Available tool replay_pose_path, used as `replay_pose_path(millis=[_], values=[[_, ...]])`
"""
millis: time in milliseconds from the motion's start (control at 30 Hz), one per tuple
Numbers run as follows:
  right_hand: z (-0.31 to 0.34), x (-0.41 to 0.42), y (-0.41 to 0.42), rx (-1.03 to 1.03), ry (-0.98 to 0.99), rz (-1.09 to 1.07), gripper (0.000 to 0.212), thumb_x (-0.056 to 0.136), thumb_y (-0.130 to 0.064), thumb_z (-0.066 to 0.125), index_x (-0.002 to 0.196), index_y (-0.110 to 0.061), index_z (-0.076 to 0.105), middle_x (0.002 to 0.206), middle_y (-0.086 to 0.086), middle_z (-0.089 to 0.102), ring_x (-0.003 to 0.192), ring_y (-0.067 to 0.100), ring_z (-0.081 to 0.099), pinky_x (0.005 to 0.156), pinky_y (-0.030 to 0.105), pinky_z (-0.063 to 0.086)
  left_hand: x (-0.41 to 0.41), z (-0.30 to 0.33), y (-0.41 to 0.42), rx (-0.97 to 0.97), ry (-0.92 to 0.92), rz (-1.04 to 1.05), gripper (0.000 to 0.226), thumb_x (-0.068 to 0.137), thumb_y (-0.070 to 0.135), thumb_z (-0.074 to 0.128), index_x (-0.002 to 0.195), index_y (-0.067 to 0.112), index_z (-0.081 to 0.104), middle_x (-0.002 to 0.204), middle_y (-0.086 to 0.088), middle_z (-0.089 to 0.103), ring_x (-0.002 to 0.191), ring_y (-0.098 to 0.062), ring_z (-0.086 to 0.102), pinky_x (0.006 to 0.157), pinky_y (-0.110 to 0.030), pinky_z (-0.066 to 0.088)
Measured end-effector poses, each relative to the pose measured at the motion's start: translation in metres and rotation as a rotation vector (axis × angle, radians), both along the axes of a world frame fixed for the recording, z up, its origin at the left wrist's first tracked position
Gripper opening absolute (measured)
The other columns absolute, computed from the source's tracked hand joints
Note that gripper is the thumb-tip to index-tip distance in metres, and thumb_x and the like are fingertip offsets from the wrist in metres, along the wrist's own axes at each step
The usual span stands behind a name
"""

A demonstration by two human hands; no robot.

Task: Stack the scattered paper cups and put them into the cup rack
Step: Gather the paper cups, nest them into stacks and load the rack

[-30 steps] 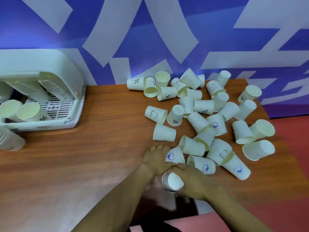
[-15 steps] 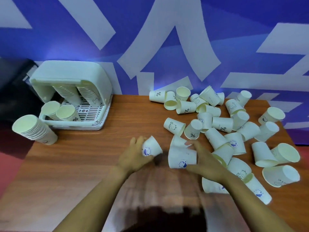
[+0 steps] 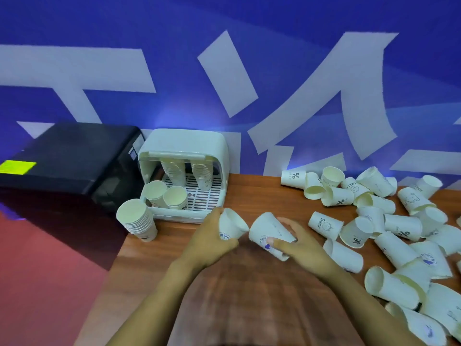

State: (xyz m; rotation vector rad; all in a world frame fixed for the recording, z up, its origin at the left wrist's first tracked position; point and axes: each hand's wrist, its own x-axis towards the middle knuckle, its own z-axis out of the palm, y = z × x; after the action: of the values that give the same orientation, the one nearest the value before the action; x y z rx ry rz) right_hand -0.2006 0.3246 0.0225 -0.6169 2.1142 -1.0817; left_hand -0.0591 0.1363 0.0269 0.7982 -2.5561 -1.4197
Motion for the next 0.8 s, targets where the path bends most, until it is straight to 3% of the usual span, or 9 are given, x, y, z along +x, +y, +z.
replay_pose_path(millis=[133,233,333,433,533,600,667,733,800], values=[[0.004,0.030,-0.049,-0.026,-0.069,-0.066,0.054,0.086,-0.047,0.061,0.135,-0.040,0.039,0.127,-0.007,0.055,0.100,0.007,0.060,0.073,0.016,0.044,0.029,0.002,-0.049,0.015,-0.001,0.028,0.065,0.067,0.029,0.068,0.120,0.033,0.032,0.111,0.009,0.057,0.099,-0.013,0.058,0.082,-0.032,0.051],[0.007,0.047,-0.082,-0.035,-0.052,-0.115,0.052,0.087,-0.039,0.062,0.134,-0.037,0.039,0.122,-0.004,0.058,0.093,0.009,0.063,0.063,0.012,0.046,0.046,0.001,-0.082,0.011,0.005,0.034,0.077,0.072,0.024,0.071,0.132,0.037,0.024,0.120,0.008,0.052,0.104,-0.014,0.054,0.081,-0.025,0.044],[0.007,0.062,-0.114,-0.040,-0.020,-0.148,0.053,0.085,-0.034,0.065,0.132,-0.036,0.040,0.115,-0.002,0.059,0.094,0.013,0.063,0.060,0.015,0.048,0.060,0.000,-0.110,0.001,0.036,0.048,0.088,0.072,0.034,0.076,0.139,0.035,0.020,0.125,0.010,0.047,0.111,-0.013,0.050,0.088,-0.025,0.041],[0.005,0.074,-0.141,-0.049,0.011,-0.180,0.060,0.081,-0.027,0.070,0.131,-0.038,0.039,0.114,-0.001,0.058,0.094,0.010,0.061,0.057,0.015,0.047,0.074,0.001,-0.133,-0.005,0.051,0.089,0.080,0.072,0.042,0.076,0.136,0.036,0.027,0.113,0.015,0.047,0.111,-0.012,0.042,0.089,-0.027,0.039],[0.004,0.083,-0.162,-0.046,0.058,-0.185,0.070,0.078,-0.018,0.072,0.134,-0.036,0.035,0.104,-0.008,0.060,0.089,0.004,0.061,0.060,0.013,0.045,0.082,0.002,-0.155,-0.061,0.000,0.108,0.075,0.064,0.056,0.069,0.128,0.045,0.032,0.111,0.010,0.047,0.114,-0.020,0.038,0.097,-0.039,0.042],[0.006,0.089,-0.173,-0.038,0.096,-0.171,0.074,0.075,-0.014,0.073,0.130,-0.040,0.031,0.101,-0.018,0.057,0.088,-0.001,0.059,0.061,0.008,0.045,0.084,0.007,-0.170,-0.126,0.001,0.098,0.071,0.066,0.052,0.070,0.127,0.042,0.036,0.115,0.011,0.046,0.115,-0.019,0.038,0.099,-0.041,0.041],[0.007,0.095,-0.183,-0.027,0.138,-0.148,0.083,0.066,-0.018,0.076,0.130,-0.042,0.029,0.112,-0.017,0.055,0.099,0.003,0.058,0.075,0.014,0.050,0.082,0.015,-0.185,-0.135,0.046,0.092,0.066,0.070,0.044,0.072,0.127,0.039,0.038,0.120,0.011,0.045,0.113,-0.016,0.044,0.096,-0.038,0.043],[0.006,0.095,-0.190,0.003,0.184,-0.128,0.093,0.055,-0.028,0.075,0.136,-0.040,0.031,0.126,-0.010,0.050,0.112,0.010,0.054,0.090,0.028,0.050,0.077,0.025,-0.199,-0.128,0.077,0.096,0.068,0.070,0.039,0.073,0.128,0.037,0.036,0.122,0.011,0.042,0.106,-0.014,0.049,0.091,-0.037,0.046],[0.010,0.091,-0.198,0.048,0.230,-0.088,0.089,0.060,-0.025,0.075,0.138,-0.037,0.034,0.127,-0.006,0.045,0.116,0.012,0.048,0.092,0.027,0.044,0.071,0.033,-0.214,-0.170,0.068,0.109,0.071,0.069,0.037,0.074,0.129,0.035,0.036,0.122,0.009,0.043,0.105,-0.016,0.051,0.089,-0.039,0.048]])
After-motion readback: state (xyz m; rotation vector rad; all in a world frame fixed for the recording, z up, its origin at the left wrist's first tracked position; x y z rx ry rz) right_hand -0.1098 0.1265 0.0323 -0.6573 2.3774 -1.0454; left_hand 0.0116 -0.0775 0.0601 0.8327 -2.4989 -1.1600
